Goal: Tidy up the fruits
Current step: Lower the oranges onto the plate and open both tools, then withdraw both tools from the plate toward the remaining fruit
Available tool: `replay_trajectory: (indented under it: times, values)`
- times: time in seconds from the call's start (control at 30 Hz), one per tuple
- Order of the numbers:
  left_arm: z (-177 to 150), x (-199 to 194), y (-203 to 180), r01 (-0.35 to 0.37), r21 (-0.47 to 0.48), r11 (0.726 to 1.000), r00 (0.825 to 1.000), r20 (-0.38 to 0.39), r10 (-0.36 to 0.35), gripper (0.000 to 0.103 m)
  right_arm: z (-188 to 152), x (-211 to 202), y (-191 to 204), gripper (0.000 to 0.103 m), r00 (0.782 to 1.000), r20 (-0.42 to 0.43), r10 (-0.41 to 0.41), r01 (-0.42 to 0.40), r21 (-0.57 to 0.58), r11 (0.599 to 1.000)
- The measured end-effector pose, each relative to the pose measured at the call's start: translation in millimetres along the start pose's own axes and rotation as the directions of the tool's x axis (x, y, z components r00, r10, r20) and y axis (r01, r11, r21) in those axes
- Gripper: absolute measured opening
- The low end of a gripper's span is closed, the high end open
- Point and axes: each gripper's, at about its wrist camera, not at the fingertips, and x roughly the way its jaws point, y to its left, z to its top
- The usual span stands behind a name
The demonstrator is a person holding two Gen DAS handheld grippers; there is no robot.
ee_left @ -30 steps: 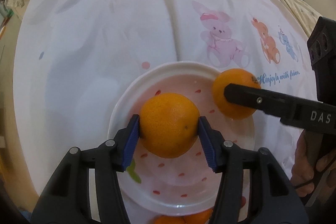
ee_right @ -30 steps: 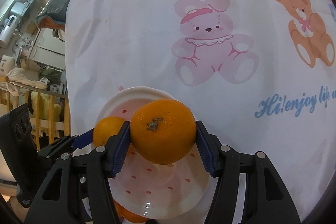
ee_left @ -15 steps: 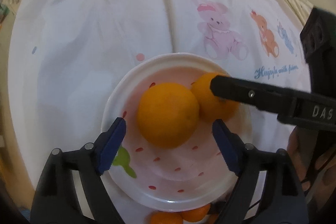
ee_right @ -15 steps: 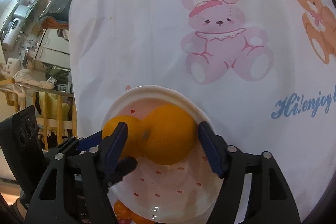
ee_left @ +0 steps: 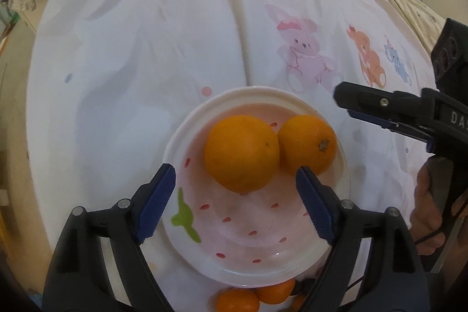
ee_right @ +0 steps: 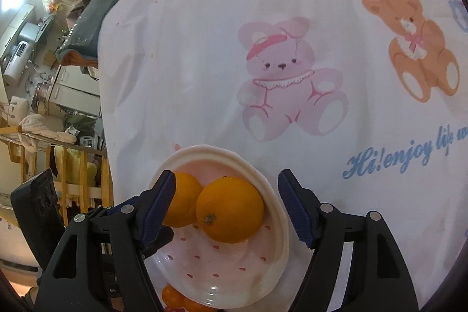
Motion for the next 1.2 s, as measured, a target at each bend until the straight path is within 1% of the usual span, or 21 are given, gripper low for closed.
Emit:
replay_trajectory:
  times: [0.13,0.2,0.3,0.4,0.47,0.5,0.57,0.63,0.7,0.73,0.87,0.93,1.03,1.13,1.2]
  values:
    - [-5,-15,6,-0.018,-0.028,0.999,0.999,0.038,0.019,0.082,-4,-18,12,0.077,0.999,0.042,-0.004,0.005,-0.034,0.999]
    - [-8,-23,7,-0.026,-0.038,0.999,0.998,0.065,0.028,0.082,-7,-25,18,0.081,0.999,0.052,-0.006,0.008,-0.04,0.999]
    - [-15,-35,6,-0.048,-0.029,0.998,0.994,0.1,0.05,0.082,-14,-37,28,0.086,0.997,0.074,-0.019,0.023,-0.059,0.998]
    - [-22,-48,3,-0.076,-0.02,0.997,0.989,0.128,0.078,0.082,-25,-50,40,0.088,0.995,0.094,-0.027,0.037,-0.103,0.994]
    - [-28,-57,4,-0.064,-0.029,0.998,0.987,0.149,0.067,0.085,-36,-59,40,0.09,0.995,0.104,-0.007,0.017,-0.101,0.995]
    - [-30,-61,4,-0.061,-0.034,0.998,0.986,0.153,0.066,0.087,-41,-63,39,0.094,0.994,0.106,-0.003,0.014,-0.097,0.995]
    - [-38,-69,5,-0.058,-0.045,0.997,0.983,0.169,0.065,0.089,-49,-72,39,0.096,0.992,0.125,-0.029,0.04,-0.088,0.995]
    - [-44,-74,6,-0.055,-0.053,0.997,0.983,0.174,0.064,0.089,-56,-82,39,0.096,0.987,0.154,-0.035,0.049,-0.089,0.995]
    - [-52,-80,6,-0.052,-0.065,0.997,0.982,0.181,0.063,0.089,-63,-92,38,0.096,0.98,0.187,-0.062,0.078,-0.08,0.994]
    - [-56,-83,7,-0.057,-0.07,0.996,0.979,0.192,0.069,0.089,-69,-98,38,0.096,0.975,0.211,-0.074,0.091,-0.073,0.993]
    - [-73,-96,8,-0.081,-0.079,0.994,0.971,0.219,0.096,0.089,-86,-112,39,0.096,0.963,0.256,-0.085,0.105,-0.063,0.993]
    - [-82,-101,8,-0.091,-0.075,0.993,0.964,0.242,0.107,0.089,-98,-119,41,0.096,0.96,0.267,-0.087,0.107,-0.062,0.992]
    - [-99,-108,5,-0.115,-0.054,0.992,0.945,0.301,0.126,0.089,-113,-127,41,0.096,0.954,0.283,-0.095,0.115,-0.056,0.992]
    - [-110,-109,4,-0.133,-0.046,0.99,0.942,0.304,0.141,0.089,-127,-135,43,0.096,0.945,0.307,-0.112,0.132,-0.047,0.99]
    - [-116,-111,5,-0.128,-0.049,0.991,0.942,0.306,0.137,0.089,-137,-139,44,0.096,0.934,0.333,-0.131,0.155,-0.048,0.987]
